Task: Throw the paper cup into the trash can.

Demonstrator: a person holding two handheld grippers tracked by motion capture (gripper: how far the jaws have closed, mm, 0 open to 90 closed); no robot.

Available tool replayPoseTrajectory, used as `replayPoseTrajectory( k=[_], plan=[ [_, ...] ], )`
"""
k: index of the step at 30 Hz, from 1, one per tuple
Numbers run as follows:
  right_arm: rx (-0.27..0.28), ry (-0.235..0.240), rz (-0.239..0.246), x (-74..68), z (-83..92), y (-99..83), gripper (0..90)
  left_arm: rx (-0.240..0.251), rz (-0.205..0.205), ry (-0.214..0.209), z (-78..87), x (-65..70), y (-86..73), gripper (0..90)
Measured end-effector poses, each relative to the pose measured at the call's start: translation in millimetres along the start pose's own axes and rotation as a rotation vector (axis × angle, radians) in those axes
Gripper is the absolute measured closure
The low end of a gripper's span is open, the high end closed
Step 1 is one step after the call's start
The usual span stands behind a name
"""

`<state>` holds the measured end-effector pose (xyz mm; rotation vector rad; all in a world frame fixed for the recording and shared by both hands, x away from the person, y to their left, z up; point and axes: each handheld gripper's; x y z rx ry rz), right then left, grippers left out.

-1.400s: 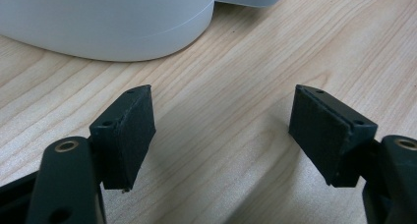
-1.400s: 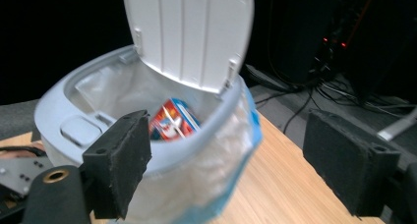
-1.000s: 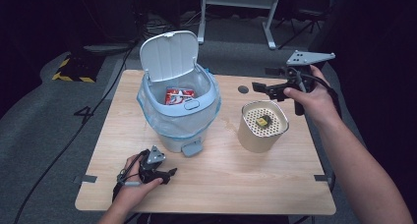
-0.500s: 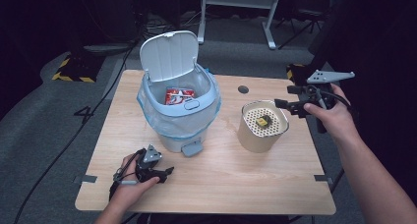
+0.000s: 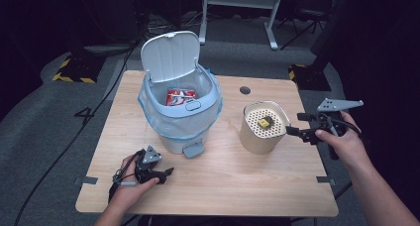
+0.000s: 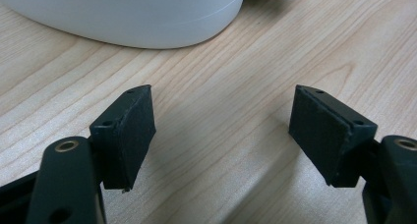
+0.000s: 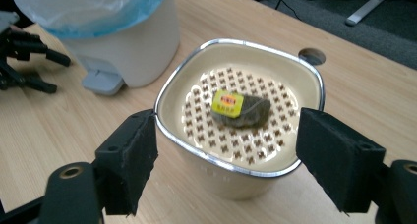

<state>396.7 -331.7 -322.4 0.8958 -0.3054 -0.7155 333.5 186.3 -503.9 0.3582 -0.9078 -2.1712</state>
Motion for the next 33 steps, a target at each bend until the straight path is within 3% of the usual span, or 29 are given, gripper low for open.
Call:
replayPoseTrajectory(
  k=[9,15,19,23,33],
  plan=[
    [-0.028,-0.009,-0.002,-8.3,-2.3,-42.9,23.5,-0.001,-0.002,0.002,-0.1,0.2,0.0,25.6],
    [-0.032,-0.001,-0.049,-8.5,-10.7,-73.9,23.0,0.000,-0.001,0.002,-0.1,0.2,0.0,25.5],
    [-0.041,-0.019,-0.060,-8.1,-17.9,-89.9,23.0,0.000,-0.002,0.002,-0.1,0.2,0.0,25.6],
    [-0.043,-0.002,-0.081,-10.9,-31.0,-109.6,22.5,0.000,-0.002,0.002,-0.1,0.2,0.0,25.6],
    [-0.077,-0.052,-0.075,-15.1,-63.4,-154.2,21.8,-0.002,0.005,0.008,-0.2,0.5,0.4,25.7]
  ],
)
Point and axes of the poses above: each handheld gripper's, and its own axes: z roughly backward along the jaws, y roughly out of its top, x roughly to its right
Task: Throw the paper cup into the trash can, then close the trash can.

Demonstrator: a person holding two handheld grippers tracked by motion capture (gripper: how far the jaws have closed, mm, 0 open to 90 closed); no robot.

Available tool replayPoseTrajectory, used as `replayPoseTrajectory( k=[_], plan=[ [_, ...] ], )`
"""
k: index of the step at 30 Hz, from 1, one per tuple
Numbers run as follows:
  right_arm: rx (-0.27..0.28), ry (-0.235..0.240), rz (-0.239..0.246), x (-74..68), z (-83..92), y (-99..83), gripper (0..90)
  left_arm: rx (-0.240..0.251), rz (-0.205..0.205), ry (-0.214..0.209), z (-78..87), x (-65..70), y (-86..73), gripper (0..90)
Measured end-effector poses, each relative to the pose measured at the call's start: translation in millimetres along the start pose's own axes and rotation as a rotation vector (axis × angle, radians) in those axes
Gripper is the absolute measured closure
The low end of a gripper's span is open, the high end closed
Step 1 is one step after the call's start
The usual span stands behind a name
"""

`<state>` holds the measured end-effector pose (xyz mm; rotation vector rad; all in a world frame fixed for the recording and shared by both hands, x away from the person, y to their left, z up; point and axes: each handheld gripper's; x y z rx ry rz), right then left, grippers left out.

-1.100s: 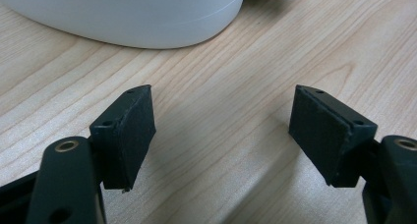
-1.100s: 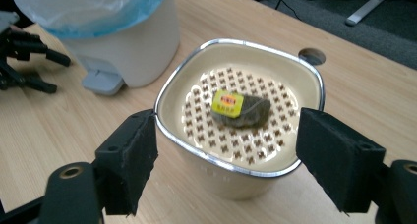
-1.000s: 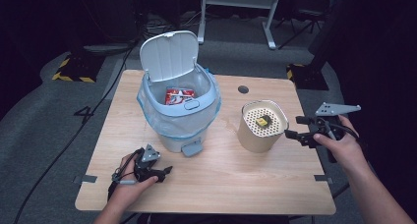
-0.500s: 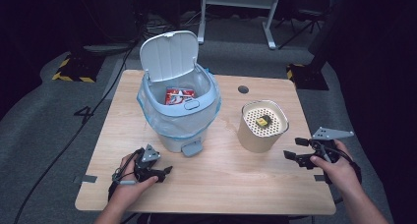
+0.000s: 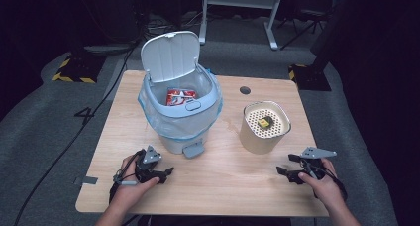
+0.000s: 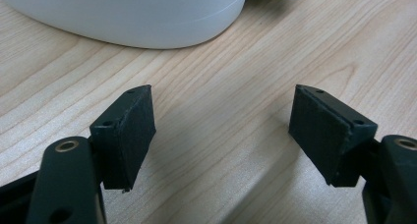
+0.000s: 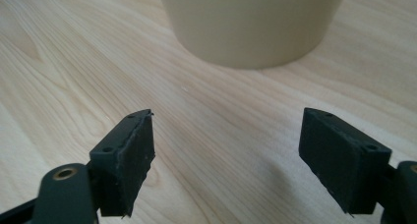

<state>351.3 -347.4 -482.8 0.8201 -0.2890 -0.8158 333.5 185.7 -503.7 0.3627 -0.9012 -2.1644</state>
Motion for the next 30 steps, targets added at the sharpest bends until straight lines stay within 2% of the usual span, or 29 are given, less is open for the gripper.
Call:
replayPoseTrajectory(
  k=[4,7,15,19,22,27,30],
  plan=[
    [-0.023,-0.017,0.026,-1.6,-10.7,-10.5,20.3,0.000,0.000,0.000,0.0,-0.1,0.0,25.8],
    [-0.008,-0.041,0.064,-3.7,-16.7,-14.5,17.9,0.000,0.000,0.000,0.0,0.0,-0.1,25.8],
    [-0.011,-0.036,0.074,-2.9,-17.9,-13.5,16.8,0.001,-0.005,0.005,0.8,0.0,-0.6,26.1],
    [-0.012,-0.032,0.080,-2.0,-18.2,-13.2,16.5,0.002,-0.005,-0.003,4.7,-1.1,-3.9,29.8],
    [-0.012,-0.032,0.081,-1.9,-18.2,-13.2,16.5,-0.016,0.001,0.011,12.3,-5.1,-3.4,31.0],
    [-0.012,-0.031,0.081,-2.0,-18.2,-13.2,16.5,0.034,0.024,0.014,29.8,-11.0,1.5,32.7],
    [-0.012,-0.032,0.081,-1.9,-18.2,-13.2,16.5,0.063,0.033,0.001,41.1,-13.3,6.0,32.7]
  ],
)
Point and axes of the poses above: each handheld gripper's, and its own axes: z roughly backward along the jaws, y roughly out of its top, x roughly to its right
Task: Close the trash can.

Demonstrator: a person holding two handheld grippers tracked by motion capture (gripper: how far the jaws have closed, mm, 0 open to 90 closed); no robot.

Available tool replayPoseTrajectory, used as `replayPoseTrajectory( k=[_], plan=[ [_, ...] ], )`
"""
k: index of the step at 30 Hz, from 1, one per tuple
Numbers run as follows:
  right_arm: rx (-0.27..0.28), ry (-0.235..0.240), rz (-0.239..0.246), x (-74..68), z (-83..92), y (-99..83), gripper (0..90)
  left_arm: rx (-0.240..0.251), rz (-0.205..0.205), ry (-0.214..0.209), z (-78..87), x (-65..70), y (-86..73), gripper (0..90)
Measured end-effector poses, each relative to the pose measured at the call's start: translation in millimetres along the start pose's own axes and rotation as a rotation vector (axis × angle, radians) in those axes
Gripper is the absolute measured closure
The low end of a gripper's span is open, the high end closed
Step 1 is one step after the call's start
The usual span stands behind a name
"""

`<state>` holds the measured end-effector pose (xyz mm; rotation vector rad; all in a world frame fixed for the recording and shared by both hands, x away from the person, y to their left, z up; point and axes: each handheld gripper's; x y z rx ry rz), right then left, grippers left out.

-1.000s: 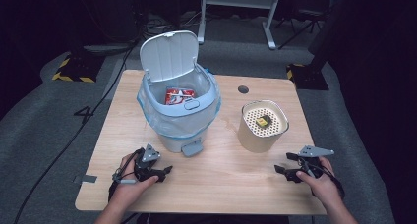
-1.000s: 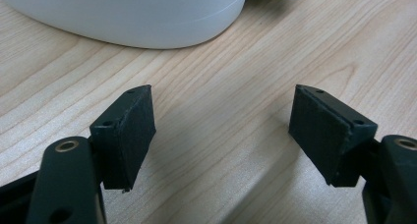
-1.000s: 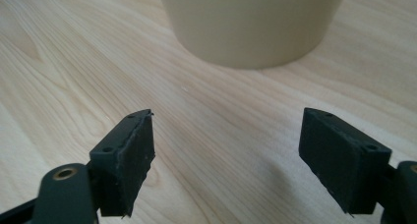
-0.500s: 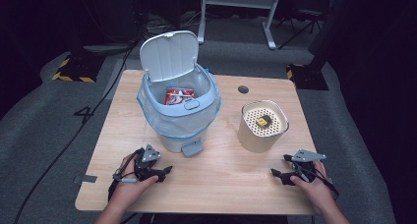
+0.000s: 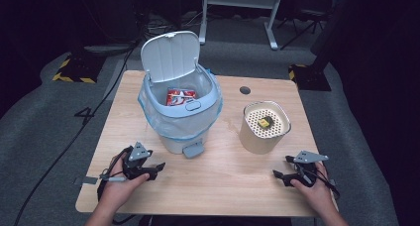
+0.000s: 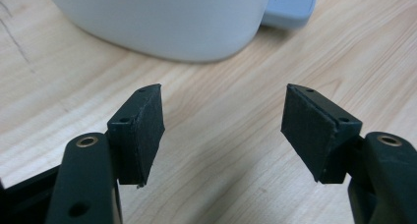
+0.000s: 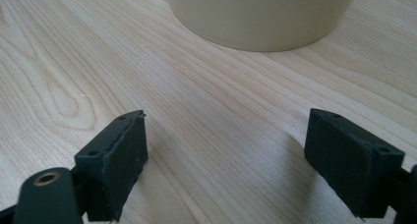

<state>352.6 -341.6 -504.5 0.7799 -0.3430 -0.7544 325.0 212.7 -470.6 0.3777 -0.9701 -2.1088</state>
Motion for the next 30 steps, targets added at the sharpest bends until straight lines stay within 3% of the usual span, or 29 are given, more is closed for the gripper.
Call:
replayPoseTrajectory(
  k=[10,20,30],
  plan=[
    [0.001,0.001,-0.001,-0.3,-0.2,0.0,16.5,0.070,-0.026,-0.025,30.2,-2.2,23.6,32.7],
    [0.001,0.001,-0.001,-0.2,-0.3,0.0,16.5,0.128,-0.039,-0.018,60.3,-13.3,54.5,33.1],
    [0.000,0.003,0.003,0.3,-0.3,0.2,16.5,0.222,-0.015,-0.006,91.7,-24.2,86.4,33.8]
  ],
)
Point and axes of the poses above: each handheld gripper's, and its own axes: z roughly backward along the jaws, y roughly out of its top, x roughly to its right
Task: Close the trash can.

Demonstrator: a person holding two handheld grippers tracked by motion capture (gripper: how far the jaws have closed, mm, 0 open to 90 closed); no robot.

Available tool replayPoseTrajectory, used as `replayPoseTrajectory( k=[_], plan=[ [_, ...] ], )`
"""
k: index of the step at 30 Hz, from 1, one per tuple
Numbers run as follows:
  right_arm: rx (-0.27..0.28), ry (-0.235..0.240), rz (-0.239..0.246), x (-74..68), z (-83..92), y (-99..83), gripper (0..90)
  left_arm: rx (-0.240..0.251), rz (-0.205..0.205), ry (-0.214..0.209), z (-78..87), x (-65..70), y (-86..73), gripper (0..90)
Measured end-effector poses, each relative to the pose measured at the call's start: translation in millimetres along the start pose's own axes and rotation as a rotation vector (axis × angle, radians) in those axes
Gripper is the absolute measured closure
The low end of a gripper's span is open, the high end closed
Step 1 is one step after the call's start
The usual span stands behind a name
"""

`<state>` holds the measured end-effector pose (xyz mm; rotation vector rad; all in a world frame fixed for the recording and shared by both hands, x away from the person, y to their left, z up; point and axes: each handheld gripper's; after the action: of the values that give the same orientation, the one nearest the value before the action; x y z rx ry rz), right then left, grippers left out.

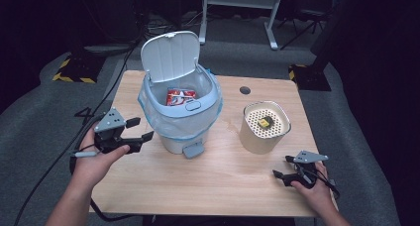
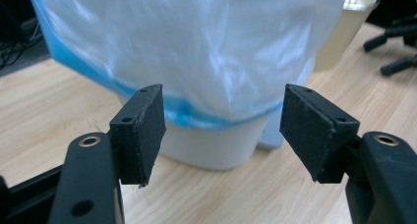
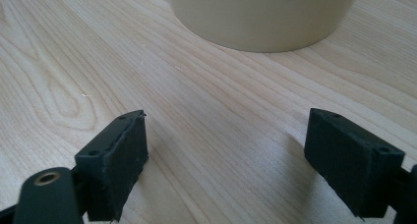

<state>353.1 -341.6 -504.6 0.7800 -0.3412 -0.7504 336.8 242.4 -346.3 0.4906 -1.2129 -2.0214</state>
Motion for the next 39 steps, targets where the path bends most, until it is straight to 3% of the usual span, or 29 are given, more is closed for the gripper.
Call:
replayPoseTrajectory(
  k=[12,20,25,26,27,33,39],
  plan=[
    [0.000,0.006,0.001,0.8,-0.4,0.4,16.8,0.120,0.071,0.015,21.9,-25.5,36.9,38.7],
    [0.001,0.011,0.006,1.4,-0.6,0.6,17.0,0.217,0.070,0.012,28.7,-34.4,60.3,42.2],
    [0.002,0.015,0.009,1.7,-0.6,0.6,17.2,0.243,0.057,0.028,29.3,-38.9,78.6,43.8],
    [0.003,0.019,0.010,2.0,-0.8,0.6,17.2,0.247,0.045,0.040,29.3,-39.5,83.6,45.5],
    [0.003,0.022,0.012,2.3,-0.9,0.7,17.2,0.249,0.043,0.045,29.4,-39.8,86.6,52.9],
    [0.002,0.030,0.020,3.2,-1.2,1.1,17.2,0.235,0.018,0.076,27.5,-45.9,109.5,65.5],
    [0.001,0.033,0.022,3.5,-1.2,1.2,17.2,0.239,0.030,0.125,24.5,-59.5,123.9,78.5]
  ],
)
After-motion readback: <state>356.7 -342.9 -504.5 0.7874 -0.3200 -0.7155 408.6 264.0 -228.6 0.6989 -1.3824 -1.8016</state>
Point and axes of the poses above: each handheld gripper's, and its own axes: z roughly backward along the jaws, y roughly out of its top, x roughly to its right
